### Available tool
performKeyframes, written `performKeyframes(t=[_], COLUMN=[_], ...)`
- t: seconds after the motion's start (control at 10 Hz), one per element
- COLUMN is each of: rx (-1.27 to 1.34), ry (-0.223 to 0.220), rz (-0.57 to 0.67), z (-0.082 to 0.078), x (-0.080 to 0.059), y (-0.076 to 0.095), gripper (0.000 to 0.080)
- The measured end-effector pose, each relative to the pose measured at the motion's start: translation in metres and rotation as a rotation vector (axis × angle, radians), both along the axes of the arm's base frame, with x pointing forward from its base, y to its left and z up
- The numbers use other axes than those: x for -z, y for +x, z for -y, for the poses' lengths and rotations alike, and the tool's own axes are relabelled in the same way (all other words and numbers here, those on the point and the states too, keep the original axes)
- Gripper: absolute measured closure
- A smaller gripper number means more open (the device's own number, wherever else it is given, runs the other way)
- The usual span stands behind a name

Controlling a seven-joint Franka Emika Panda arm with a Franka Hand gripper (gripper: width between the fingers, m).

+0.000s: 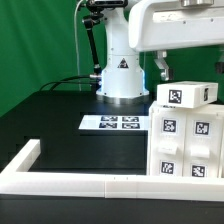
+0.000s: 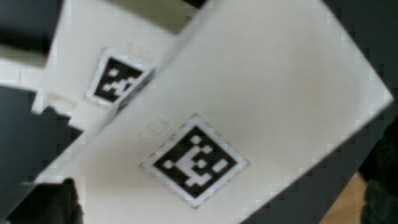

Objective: Assemble cabinet

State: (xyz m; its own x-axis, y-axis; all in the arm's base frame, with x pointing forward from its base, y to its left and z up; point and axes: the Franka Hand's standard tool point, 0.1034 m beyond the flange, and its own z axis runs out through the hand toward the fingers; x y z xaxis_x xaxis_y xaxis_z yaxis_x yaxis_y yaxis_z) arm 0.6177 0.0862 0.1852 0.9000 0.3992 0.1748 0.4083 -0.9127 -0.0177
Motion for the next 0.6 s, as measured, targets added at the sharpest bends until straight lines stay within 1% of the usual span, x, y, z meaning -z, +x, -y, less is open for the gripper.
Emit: performKeyframes(t=[0.1,0.2,0.3,0.4,0.5,0.6], rx=[-0.08,-0.265,-0.412,-0.438,-0.556,-0.573], ry=[-0.014,-0.056,-0.098,-0.106,-0.135,-0.138], rz=[0.011,0.026,0.035,0.035,0.04,0.041], z=[0.004,0.011,0.014,0.015,0.019,0.02], x=[-0.001,-0.002,-0.001,0.0,0.0,0.0], y=[0.002,0.003,0.003,0.003,0.003,0.003], gripper=[0.0002,0.0002,0.0002,0.0002,0.0002,0.0002])
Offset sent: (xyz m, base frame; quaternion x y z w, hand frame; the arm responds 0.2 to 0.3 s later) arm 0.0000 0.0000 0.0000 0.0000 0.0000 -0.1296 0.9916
